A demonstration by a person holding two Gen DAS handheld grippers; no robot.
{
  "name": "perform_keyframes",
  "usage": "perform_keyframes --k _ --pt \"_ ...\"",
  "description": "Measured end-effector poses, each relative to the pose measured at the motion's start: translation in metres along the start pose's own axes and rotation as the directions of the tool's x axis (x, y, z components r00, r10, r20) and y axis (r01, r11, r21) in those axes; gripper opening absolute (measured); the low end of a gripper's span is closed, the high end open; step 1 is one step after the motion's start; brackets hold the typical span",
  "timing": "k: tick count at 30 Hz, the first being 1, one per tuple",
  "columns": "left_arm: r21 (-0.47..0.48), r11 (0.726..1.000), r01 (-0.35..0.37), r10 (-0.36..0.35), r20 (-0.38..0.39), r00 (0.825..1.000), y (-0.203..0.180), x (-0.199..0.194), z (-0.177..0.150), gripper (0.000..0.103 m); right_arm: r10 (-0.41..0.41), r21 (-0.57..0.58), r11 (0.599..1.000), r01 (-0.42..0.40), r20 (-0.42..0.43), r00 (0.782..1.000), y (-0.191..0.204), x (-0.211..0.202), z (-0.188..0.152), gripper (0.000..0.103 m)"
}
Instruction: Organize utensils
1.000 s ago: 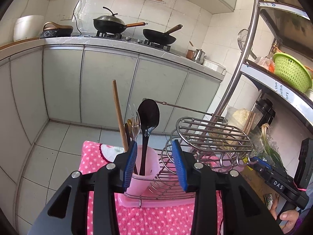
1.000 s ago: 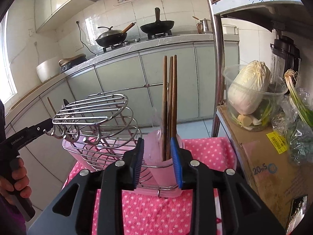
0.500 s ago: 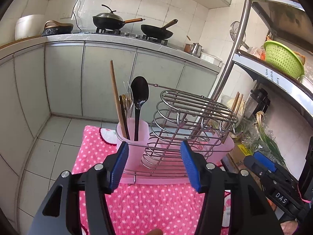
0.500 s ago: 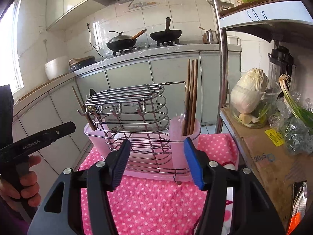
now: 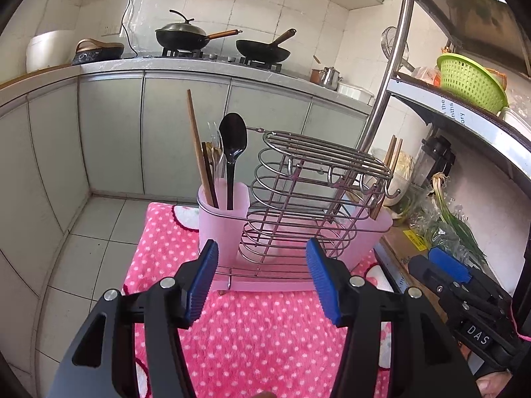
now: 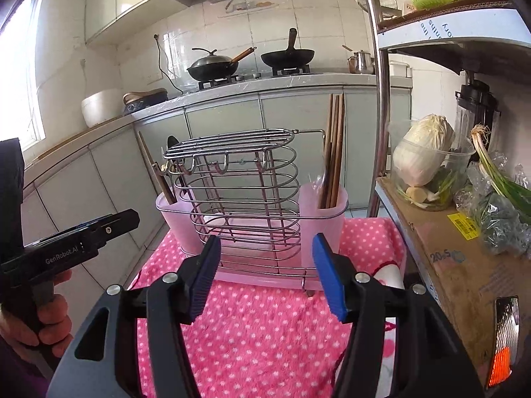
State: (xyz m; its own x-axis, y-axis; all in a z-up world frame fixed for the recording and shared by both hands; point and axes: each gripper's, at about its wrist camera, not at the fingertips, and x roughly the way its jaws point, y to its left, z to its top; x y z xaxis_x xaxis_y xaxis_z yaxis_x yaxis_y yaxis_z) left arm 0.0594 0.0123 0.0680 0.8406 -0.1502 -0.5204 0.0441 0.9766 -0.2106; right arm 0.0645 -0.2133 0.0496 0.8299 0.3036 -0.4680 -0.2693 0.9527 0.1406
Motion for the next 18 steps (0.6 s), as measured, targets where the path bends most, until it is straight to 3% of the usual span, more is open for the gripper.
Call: perform_keyframes --k 18 --pt "0.047 0.999 0.008 -0.007 -0.002 1.0 -0.017 -0.009 -0.014 0.053 0.0 0.011 1.0 0.0 -0.001 1.0 0.001 -0.008 -0.01 0.058"
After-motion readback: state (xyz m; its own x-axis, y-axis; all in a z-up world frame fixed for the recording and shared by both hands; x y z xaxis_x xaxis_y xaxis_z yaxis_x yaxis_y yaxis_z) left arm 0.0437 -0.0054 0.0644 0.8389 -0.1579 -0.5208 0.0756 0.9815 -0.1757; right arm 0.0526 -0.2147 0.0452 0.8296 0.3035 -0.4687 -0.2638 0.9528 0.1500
